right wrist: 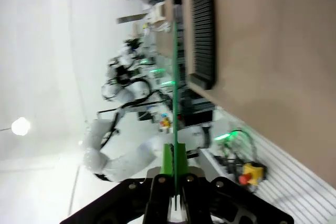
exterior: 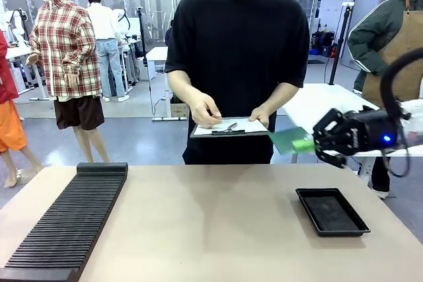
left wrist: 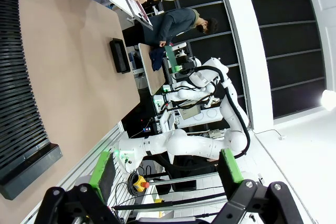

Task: Inspect the PCB.
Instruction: Place the Blank PCB in the ESD tray.

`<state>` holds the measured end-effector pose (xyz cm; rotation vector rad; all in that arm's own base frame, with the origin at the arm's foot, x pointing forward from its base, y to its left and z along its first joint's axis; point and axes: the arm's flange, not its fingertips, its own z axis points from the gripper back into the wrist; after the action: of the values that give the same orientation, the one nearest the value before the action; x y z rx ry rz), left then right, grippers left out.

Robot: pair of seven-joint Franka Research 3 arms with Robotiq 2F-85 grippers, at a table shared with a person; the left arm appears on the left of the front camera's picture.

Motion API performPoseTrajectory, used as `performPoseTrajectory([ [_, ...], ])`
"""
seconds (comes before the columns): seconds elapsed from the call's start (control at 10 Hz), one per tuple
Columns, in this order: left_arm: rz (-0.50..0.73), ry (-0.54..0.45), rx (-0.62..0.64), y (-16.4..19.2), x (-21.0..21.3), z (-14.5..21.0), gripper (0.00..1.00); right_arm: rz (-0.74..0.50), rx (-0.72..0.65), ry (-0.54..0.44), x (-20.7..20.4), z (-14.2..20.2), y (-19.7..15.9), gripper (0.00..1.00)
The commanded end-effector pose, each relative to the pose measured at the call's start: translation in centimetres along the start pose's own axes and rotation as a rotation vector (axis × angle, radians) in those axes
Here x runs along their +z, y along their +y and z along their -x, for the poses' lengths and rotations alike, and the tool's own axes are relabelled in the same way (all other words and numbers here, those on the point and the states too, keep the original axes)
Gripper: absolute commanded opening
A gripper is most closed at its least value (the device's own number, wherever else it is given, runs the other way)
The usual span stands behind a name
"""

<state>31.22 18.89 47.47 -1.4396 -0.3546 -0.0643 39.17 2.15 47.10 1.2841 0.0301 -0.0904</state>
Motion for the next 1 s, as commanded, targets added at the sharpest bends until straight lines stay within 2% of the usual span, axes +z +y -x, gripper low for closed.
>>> performPoseTrajectory([
  [0.0, -0.007, 0.002, 0.008, -0.3, 0.1, -0.1, 1.0, 0.12, 0.02, -0.054, 1.5, -0.1, -2.5, 0.03],
  [0.3, -0.007, 0.002, 0.008, -0.3, 0.1, -0.1, 1.0, 0.202, -0.003, -0.086, 4.0, -1.3, -5.5, 0.03],
  [0.6, -0.007, 0.002, 0.008, -0.3, 0.1, -0.1, 1.0, 0.403, 0.049, -0.133, 5.1, -4.6, -9.4, 0.03],
  [0.9, -0.007, 0.002, 0.008, -0.3, 0.1, -0.1, 1.0, 0.45, 0.054, -0.155, 5.4, -7.9, -13.0, 0.03],
])
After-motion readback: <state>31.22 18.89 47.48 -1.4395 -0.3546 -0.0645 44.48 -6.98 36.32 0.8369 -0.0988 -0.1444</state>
